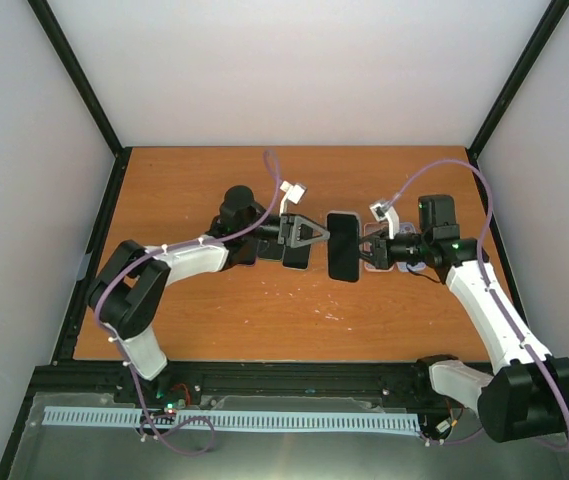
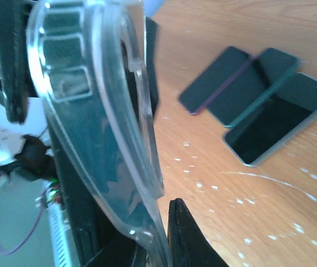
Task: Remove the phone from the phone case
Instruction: Remove the phone case from the phone.
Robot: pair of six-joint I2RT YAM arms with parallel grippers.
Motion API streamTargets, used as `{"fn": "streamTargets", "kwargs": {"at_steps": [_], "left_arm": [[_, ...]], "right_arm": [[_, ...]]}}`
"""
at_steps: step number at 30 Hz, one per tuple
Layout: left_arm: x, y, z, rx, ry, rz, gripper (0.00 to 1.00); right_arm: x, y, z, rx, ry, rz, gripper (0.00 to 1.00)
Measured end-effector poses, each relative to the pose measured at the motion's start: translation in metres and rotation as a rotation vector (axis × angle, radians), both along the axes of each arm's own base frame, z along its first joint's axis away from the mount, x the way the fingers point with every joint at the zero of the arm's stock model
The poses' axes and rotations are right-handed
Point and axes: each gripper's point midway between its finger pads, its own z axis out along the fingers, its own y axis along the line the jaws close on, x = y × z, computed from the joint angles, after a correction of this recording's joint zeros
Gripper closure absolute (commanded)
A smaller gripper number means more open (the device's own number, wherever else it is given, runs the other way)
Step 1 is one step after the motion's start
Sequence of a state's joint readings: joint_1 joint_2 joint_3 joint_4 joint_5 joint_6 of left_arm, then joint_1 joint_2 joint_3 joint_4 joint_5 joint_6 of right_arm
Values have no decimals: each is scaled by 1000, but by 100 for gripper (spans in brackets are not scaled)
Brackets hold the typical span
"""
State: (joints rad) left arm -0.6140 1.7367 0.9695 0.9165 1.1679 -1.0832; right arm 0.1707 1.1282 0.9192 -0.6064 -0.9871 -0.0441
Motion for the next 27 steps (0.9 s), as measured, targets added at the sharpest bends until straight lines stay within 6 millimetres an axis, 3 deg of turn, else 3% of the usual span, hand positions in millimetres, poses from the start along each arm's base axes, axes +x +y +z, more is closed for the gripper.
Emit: {"fn": "streamTargets", "kwargs": {"at_steps": [4, 8, 13, 27], "left_arm": [[29, 2, -5, 72, -18, 177, 35], [43, 6, 2, 132, -114, 360, 35], [29, -13, -6, 235, -243, 480, 36], [-13, -75, -130, 595, -364, 488, 37]], "right_arm": [[17, -24, -16, -68, 29, -136, 97], [33, -48, -39, -174, 141, -296, 97], [42, -73, -75, -289, 330, -450, 97], [46, -81, -126, -319, 577, -535, 97]]}}
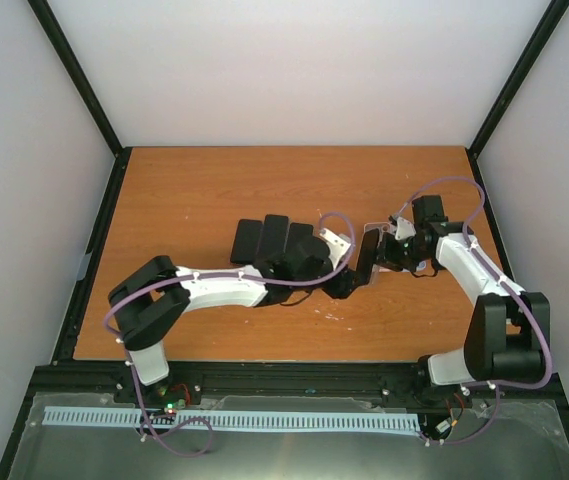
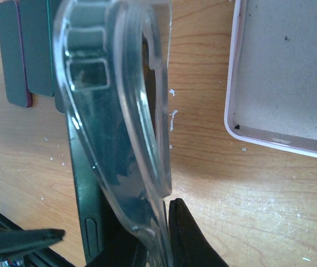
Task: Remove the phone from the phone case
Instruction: Remove the phone case from the phone.
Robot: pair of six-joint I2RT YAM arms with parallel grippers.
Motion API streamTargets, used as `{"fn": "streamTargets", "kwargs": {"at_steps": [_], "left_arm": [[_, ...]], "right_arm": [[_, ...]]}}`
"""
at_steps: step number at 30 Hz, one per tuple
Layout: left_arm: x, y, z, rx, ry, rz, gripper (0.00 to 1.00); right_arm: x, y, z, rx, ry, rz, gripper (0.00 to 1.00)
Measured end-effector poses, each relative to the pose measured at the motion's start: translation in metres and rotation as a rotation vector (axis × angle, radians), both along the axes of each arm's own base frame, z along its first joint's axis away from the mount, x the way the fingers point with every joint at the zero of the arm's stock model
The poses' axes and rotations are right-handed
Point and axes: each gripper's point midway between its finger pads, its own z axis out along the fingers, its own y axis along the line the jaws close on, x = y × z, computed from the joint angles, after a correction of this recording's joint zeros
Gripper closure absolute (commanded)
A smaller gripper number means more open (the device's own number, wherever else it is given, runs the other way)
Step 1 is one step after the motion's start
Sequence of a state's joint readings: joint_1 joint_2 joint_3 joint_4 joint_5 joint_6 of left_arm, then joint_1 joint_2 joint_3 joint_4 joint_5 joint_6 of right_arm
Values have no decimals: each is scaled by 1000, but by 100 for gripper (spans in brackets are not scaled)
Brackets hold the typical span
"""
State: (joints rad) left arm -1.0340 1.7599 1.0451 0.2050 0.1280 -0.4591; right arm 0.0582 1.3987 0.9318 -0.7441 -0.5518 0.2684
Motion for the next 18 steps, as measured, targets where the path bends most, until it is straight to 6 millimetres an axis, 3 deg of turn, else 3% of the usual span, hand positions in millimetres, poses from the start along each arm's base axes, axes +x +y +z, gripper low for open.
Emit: {"fn": "streamTargets", "kwargs": {"at_steps": [4, 11, 18], "left_arm": [[-5, -18, -7, 39, -40, -8, 37], [-4, -46, 3, 115, -186, 30, 44], [1, -42, 1, 198, -286, 78, 52]], "right_arm": [[-1, 0, -7, -1, 28, -6, 97], [-1, 0, -8, -1, 30, -9, 97], [-1, -1, -8, -1, 31, -11, 97]]}}
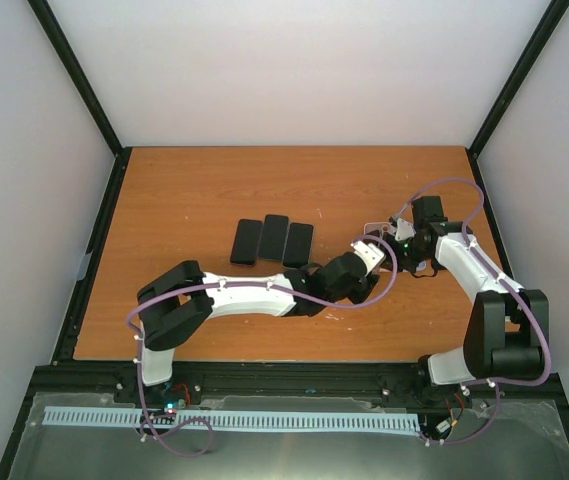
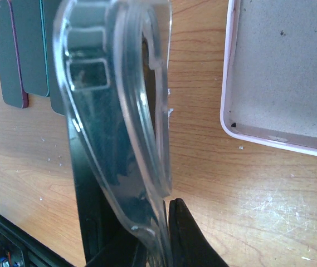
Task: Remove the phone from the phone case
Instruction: Remove the phone case from the phone.
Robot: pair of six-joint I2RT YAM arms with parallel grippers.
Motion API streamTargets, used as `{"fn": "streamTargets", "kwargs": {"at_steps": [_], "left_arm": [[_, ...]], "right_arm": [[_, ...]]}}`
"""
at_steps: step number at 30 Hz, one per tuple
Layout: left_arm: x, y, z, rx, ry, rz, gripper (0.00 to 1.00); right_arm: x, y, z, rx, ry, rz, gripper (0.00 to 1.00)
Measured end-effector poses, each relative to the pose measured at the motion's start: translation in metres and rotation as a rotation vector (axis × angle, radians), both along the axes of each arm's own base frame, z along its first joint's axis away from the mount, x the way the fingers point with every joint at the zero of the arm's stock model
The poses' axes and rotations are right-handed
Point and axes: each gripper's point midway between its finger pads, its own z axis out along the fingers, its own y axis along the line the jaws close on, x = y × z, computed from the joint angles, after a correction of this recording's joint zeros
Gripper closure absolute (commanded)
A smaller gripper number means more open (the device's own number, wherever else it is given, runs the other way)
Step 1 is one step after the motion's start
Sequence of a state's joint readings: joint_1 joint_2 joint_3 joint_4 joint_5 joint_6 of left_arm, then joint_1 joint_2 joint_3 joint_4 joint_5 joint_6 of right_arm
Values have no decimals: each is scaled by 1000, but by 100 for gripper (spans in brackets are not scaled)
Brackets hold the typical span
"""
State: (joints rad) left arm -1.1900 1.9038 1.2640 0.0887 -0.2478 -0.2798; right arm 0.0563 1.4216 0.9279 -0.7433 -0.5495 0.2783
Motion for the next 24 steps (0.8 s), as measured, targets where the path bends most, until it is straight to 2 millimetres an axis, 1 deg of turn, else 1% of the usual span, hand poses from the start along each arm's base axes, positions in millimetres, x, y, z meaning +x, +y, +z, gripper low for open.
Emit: {"fn": "streamTargets", "kwargs": {"at_steps": [3, 5, 10, 13, 18, 21, 24], "left_arm": [[3, 4, -4, 28, -18, 17, 51], [4, 6, -6, 45, -29, 26, 49], [3, 9, -13, 92, -62, 49, 49], [1, 7, -19, 123, -93, 59, 49], [1, 2, -22, 170, -157, 87, 53], [2, 2, -23, 190, -184, 106, 53], [4, 4, -24, 209, -206, 122, 48]], "right_arm": [[0, -1, -1, 0, 2, -2, 97], [0, -1, -1, 1, 5, -3, 97], [1, -2, -3, 7, 15, -12, 97], [2, -5, -5, -1, 21, -21, 97], [3, -11, -7, -12, 22, -37, 97], [5, -13, -7, -14, 19, -46, 97], [6, -14, -6, -10, 13, -48, 97]]}}
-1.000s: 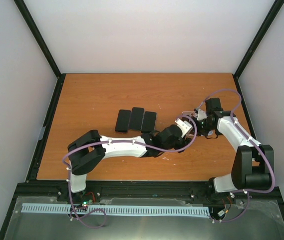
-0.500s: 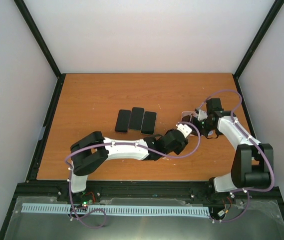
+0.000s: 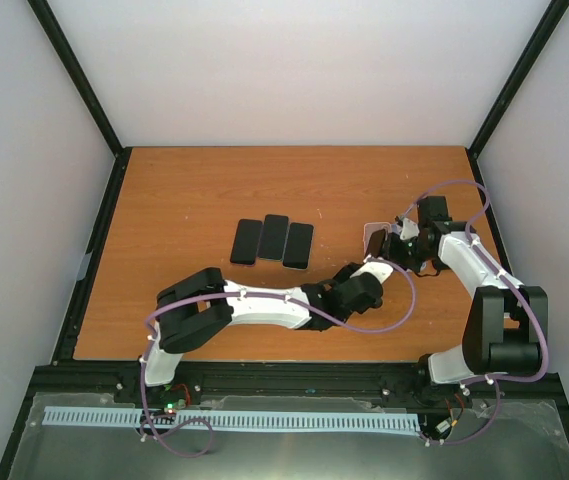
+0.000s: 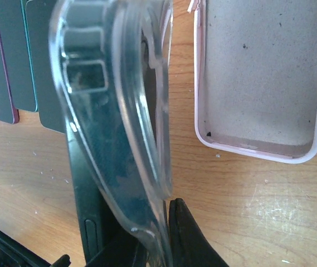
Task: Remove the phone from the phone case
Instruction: Remove the phone case from the phone.
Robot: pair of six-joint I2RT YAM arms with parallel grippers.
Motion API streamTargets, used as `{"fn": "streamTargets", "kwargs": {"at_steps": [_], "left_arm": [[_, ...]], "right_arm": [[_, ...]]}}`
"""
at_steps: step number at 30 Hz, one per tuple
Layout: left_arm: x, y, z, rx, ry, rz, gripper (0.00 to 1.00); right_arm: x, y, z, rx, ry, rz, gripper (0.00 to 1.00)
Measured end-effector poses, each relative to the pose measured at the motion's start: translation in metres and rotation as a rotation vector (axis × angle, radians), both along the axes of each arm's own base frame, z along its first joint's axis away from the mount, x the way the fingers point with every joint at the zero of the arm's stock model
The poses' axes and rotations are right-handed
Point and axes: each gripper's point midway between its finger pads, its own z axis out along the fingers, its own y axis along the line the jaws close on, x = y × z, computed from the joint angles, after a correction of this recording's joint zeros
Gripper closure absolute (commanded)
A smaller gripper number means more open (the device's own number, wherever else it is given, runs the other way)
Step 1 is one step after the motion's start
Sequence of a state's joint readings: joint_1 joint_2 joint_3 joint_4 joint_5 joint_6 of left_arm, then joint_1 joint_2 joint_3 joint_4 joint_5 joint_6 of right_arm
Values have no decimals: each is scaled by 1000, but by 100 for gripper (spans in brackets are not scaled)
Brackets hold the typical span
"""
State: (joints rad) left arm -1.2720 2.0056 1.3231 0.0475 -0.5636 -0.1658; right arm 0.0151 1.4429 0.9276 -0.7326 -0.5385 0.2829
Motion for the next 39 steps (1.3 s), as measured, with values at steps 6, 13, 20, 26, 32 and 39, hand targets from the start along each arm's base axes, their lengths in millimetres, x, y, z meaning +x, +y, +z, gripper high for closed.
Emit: {"fn": "streamTargets", "kwargs": {"at_steps": [6, 13, 20, 26, 32, 39], "left_arm": [[5, 5, -1, 33, -41, 26, 54], [7, 7, 0, 48, -102, 23, 70], [7, 4, 2, 63, -138, 5, 88], [10, 7, 6, 54, -160, 34, 100], [11, 9, 5, 51, -161, 50, 100], [12, 15, 10, -6, -119, 79, 100]], "right_arm": [[2, 1, 3, 24, -5, -7, 97], [4, 4, 5, 47, -10, -10, 97], [6, 5, 8, 66, -20, -13, 97], [7, 3, 8, 81, -7, -42, 97], [6, 3, 8, 88, 3, -49, 97], [4, 3, 8, 87, 9, -51, 97]]}}
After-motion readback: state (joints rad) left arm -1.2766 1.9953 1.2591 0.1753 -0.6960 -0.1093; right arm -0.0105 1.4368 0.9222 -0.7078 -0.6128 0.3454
